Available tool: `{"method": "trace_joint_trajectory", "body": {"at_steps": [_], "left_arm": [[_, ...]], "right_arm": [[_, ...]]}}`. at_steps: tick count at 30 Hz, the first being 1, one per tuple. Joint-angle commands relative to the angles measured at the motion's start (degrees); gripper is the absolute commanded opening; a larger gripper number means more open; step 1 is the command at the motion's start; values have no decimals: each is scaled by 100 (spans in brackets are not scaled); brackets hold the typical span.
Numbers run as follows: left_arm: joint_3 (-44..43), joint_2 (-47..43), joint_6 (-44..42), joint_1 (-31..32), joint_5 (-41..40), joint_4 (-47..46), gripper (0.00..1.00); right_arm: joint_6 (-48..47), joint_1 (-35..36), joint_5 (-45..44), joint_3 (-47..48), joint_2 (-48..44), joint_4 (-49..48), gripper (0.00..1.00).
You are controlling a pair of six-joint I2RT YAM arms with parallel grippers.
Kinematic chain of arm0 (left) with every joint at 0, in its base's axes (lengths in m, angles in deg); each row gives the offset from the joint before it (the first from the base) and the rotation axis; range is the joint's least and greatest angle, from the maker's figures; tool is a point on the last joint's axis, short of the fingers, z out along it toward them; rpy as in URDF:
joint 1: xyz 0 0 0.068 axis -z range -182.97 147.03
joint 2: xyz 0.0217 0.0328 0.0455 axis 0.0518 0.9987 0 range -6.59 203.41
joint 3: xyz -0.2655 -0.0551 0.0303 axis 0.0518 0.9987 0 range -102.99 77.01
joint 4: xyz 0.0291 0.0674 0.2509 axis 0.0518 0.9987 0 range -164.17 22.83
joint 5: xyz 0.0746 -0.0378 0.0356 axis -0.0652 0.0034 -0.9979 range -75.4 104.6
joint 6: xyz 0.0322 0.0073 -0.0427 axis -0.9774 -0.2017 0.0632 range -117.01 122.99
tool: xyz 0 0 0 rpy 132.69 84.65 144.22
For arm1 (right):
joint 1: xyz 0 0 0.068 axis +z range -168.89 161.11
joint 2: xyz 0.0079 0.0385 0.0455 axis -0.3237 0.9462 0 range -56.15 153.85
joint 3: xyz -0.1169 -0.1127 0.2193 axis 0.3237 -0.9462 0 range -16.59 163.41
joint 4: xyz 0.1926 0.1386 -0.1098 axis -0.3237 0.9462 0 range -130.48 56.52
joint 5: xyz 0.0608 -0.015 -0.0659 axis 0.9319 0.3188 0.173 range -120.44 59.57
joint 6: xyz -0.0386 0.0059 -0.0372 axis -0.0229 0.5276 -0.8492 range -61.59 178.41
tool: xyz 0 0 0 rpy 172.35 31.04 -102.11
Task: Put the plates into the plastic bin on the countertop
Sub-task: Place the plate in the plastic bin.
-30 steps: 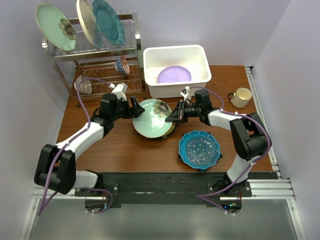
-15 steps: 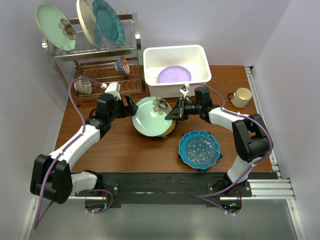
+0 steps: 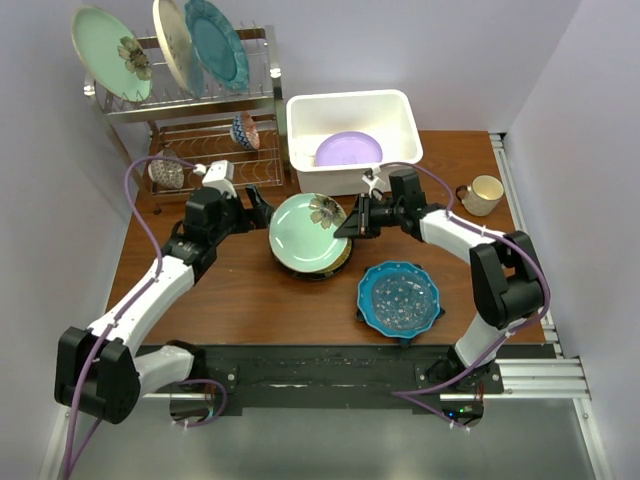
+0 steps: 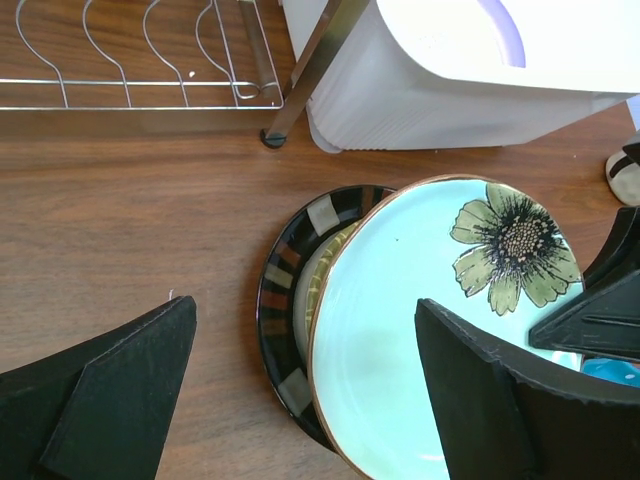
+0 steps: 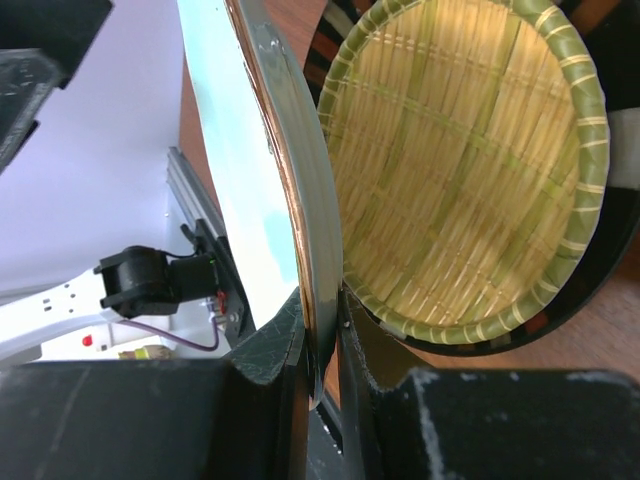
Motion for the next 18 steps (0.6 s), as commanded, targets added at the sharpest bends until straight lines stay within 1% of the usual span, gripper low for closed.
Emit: {"method": "trace_joint_trajectory", "body": {"at_steps": [1, 2, 4, 11, 18], "left_arm": [[-305, -199, -2, -56, -70, -115, 96], [-314, -190, -2, -64, -44, 68, 96], [-341, -164, -2, -82, -27, 105, 96], [-306, 47, 33, -108, 43, 140, 96], [-200, 293, 33, -117, 123, 123, 96]], "right_arm": [[-81, -45, 287, 349, -483, -157, 0], [-81, -71, 287, 358, -501, -156, 0], [-81, -124, 287, 375, -545, -139, 0], [-178, -317, 313, 542, -720, 160, 0], [-187, -554, 507, 823, -773, 221, 0]]}}
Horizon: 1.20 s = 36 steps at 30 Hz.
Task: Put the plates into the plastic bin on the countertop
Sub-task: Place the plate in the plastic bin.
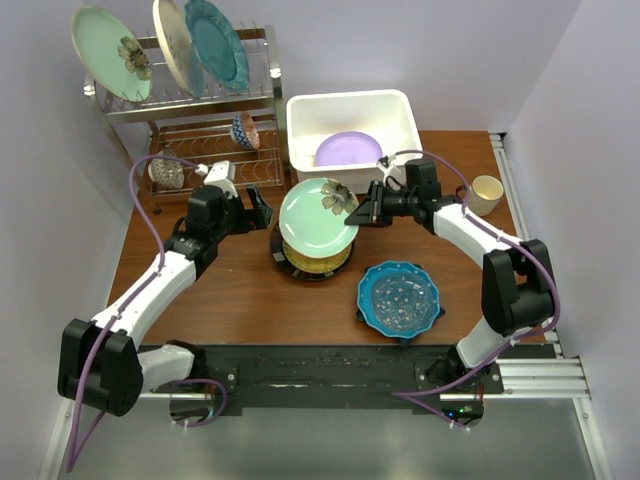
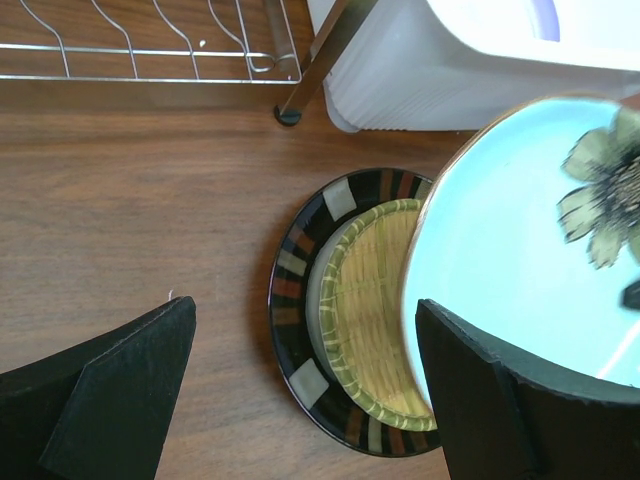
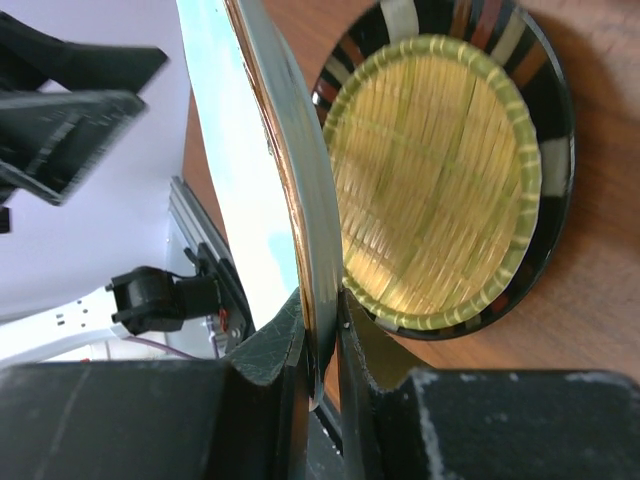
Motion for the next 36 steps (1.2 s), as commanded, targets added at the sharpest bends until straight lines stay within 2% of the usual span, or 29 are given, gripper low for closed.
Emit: {"method": "trace_joint_trajectory", "body": {"at_steps": [1, 12, 36], "left_arm": [[-95, 120, 33, -47, 86, -67, 96], [54, 454, 42, -47, 279, -164, 96], [564, 657, 69, -47, 578, -463, 96]], "right_arm": [[25, -187, 579, 564, -406, -318, 0], [192, -557, 641, 1354, -90, -274, 0], [1017, -759, 280, 2972, 1087, -564, 0]]}}
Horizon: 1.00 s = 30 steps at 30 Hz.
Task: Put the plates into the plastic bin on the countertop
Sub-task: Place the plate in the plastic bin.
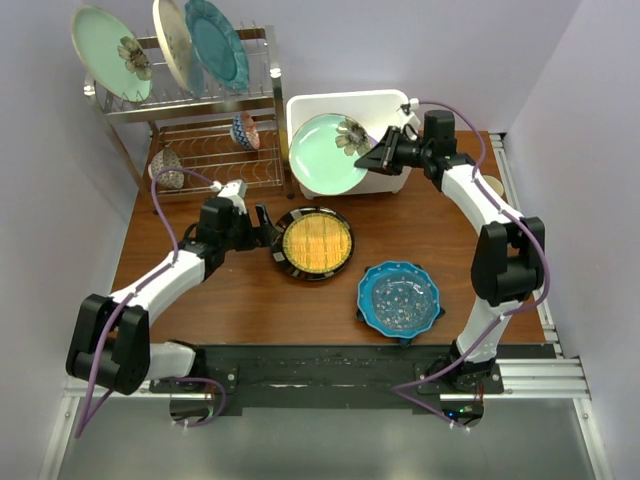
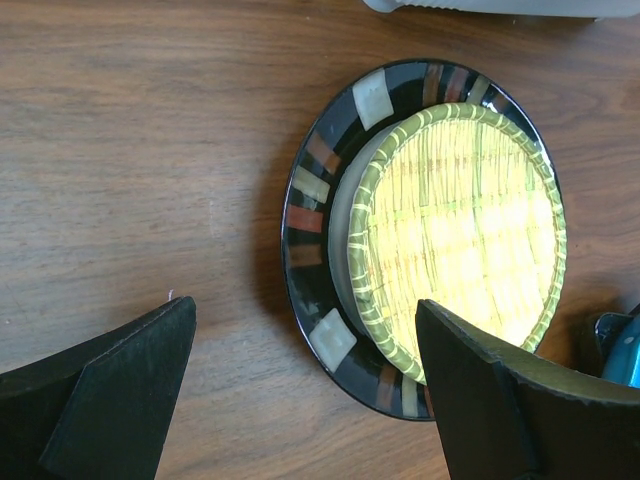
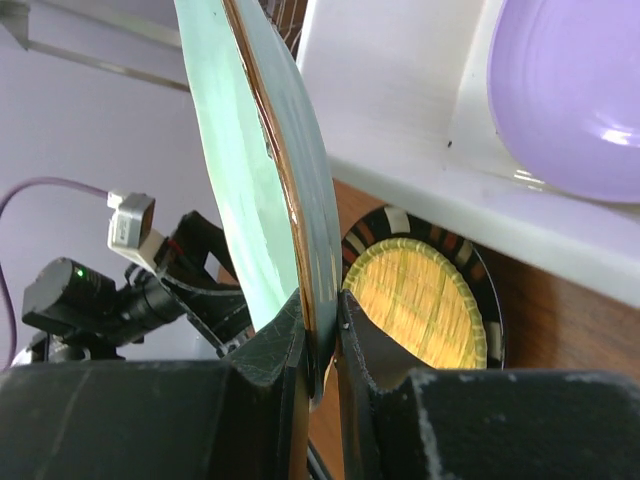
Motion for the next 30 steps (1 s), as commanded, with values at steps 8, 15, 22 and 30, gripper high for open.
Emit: {"method": "trace_joint_trajectory", "body": {"at_steps": [8, 15, 22, 30], "left_arm": [[322, -10, 84, -30, 248, -448, 96], [428, 7, 67, -30, 293, -492, 96], [419, 113, 40, -30, 424, -571, 95], [446, 227, 23, -30, 495, -633, 95]], "right_arm": [[1007, -172, 430, 1024, 491, -1155, 0], [1236, -216, 263, 1464, 913, -1216, 0], [1509, -312, 122, 1736, 1308, -1383, 0], [1904, -365, -132, 2114, 1731, -1497, 0]]}}
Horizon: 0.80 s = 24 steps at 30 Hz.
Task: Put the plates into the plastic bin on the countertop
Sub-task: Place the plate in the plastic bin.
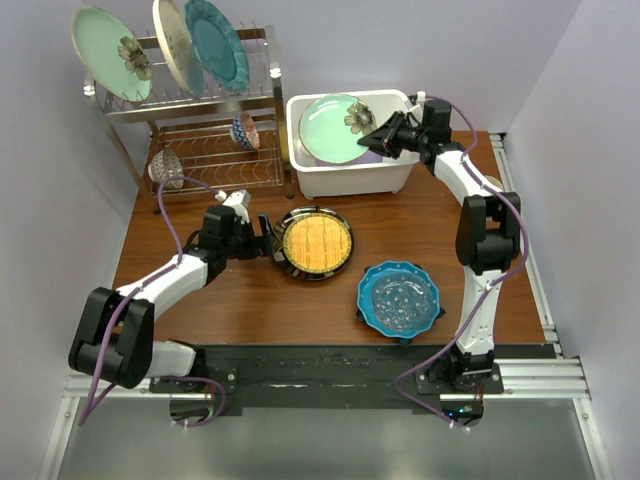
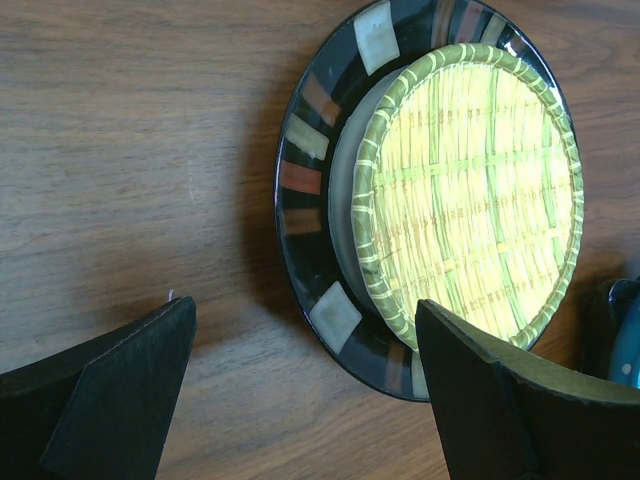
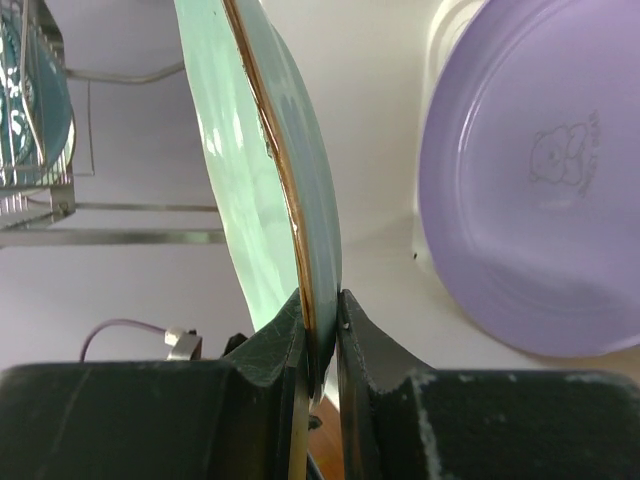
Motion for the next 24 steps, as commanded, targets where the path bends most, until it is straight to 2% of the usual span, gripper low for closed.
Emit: {"method": "trace_joint_trajectory", "body": {"at_steps": [1, 11, 19, 24], "left_arm": [[39, 52, -12, -30, 132, -312, 95], [57, 105, -4, -30, 185, -347, 95], [118, 105, -4, -30, 220, -391, 95], [136, 114, 5, -30, 229, -391, 95]], "right_arm": [[473, -48, 20, 541, -48, -789, 0], [122, -57, -375, 1191, 286, -130, 0], [-633, -66, -744, 2017, 637, 1186, 0], [-792, -66, -762, 2167, 857, 1416, 0]]}}
